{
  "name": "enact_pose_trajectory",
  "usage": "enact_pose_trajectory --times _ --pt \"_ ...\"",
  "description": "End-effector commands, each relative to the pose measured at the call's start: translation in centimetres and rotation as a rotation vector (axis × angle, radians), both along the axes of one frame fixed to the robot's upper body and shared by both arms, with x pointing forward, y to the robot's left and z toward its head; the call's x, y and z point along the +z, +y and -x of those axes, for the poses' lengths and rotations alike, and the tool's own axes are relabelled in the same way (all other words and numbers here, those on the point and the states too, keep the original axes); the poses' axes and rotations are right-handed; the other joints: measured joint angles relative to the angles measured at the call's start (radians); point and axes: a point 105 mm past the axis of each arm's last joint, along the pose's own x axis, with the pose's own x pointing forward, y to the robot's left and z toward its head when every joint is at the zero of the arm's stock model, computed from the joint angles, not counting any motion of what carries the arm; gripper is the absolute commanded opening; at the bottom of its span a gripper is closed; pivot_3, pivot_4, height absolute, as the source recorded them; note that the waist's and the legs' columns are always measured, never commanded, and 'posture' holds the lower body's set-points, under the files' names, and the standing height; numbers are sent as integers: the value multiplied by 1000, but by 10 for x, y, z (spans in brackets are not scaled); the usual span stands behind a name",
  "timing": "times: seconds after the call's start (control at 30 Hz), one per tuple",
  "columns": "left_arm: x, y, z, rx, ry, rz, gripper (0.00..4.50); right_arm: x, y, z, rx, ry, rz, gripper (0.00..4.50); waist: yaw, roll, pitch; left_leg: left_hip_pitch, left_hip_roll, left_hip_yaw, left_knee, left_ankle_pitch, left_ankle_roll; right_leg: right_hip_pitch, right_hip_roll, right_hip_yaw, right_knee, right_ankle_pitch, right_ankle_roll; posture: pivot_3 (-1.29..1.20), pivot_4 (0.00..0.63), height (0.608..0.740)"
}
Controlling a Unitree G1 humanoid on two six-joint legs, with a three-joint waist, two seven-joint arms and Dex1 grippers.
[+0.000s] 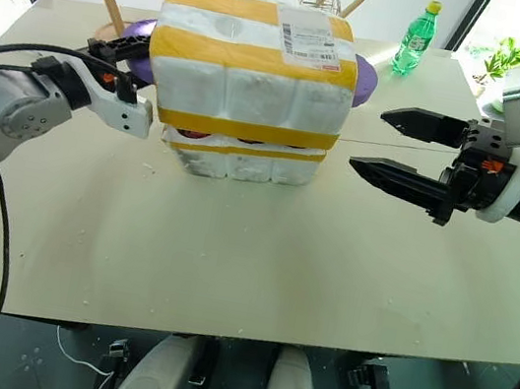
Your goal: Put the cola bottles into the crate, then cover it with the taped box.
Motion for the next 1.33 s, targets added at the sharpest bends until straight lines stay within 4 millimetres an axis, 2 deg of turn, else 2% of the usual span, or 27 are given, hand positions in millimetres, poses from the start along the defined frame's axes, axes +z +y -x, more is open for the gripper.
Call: enact_pose_trajectory --times 0.03,0.3,0.43,0.57,0.67,0.73,0.87,0.97,1.07,1.17,1.33 --pt "-10 2 7 -10 44 13 3850 8 -3 4 -7 -50 -18 4500 0 0 0 0 0 0 0 0 0 0 0 0 0 0 0 0 150 740" --pt "-32 13 27 9 151 101 3850 2 -4 3 -10 -39 -28 4500 -1 0 0 0 0 0 0 0 0 0 -1 0 -1 0 0 0 150 740" --pt "-41 15 53 -54 325 292 3850 -2 -7 2 -18 -22 -29 4500 -6 1 0 1 0 0 0 0 0 0 -1 0 -1 0 0 0 150 740" --pt "-47 25 81 -81 615 635 3850 -13 -19 -3 -64 1 -10 4500 -5 1 -1 1 0 0 0 0 0 0 -2 0 -1 0 0 0 150 740" --pt "-33 40 88 -72 858 1001 3850 -21 -27 -12 -99 8 9 4500 0 1 -1 1 0 0 0 0 0 0 -2 0 -2 0 0 0 150 740" --pt "-16 39 95 -140 1027 1198 3850 -25 -29 -16 -102 9 16 4500 1 1 -1 1 0 -1 0 0 -1 1 -2 -1 -1 0 0 0 150 740" --pt "21 35 113 -290 1258 1387 3850 -25 -31 -21 -94 10 19 4500 -6 2 -1 2 0 -1 1 0 -1 1 -1 -1 -1 0 0 0 150 740" --pt "37 37 125 -301 1372 1376 3850 -20 -34 -23 -88 8 8 4500 -12 2 0 2 1 -1 1 0 -1 1 0 -1 0 0 0 0 150 740" --pt "37 40 140 -242 1478 1256 3850 -17 -34 -25 -74 12 1 4500 -26 3 0 2 1 -1 0 0 -1 1 1 0 0 0 -1 0 150 740" --pt "30 48 141 -157 1477 1166 3850 -18 -33 -28 -68 16 10 4500 -29 4 1 3 1 -1 -1 0 -1 1 2 0 -1 0 -1 0 150 740" --pt "22 58 130 -59 1410 1125 3850 -20 -29 -31 -54 22 22 4500 -26 4 1 2 2 0 -1 1 -1 1 2 1 -2 -1 -1 0 150 740"
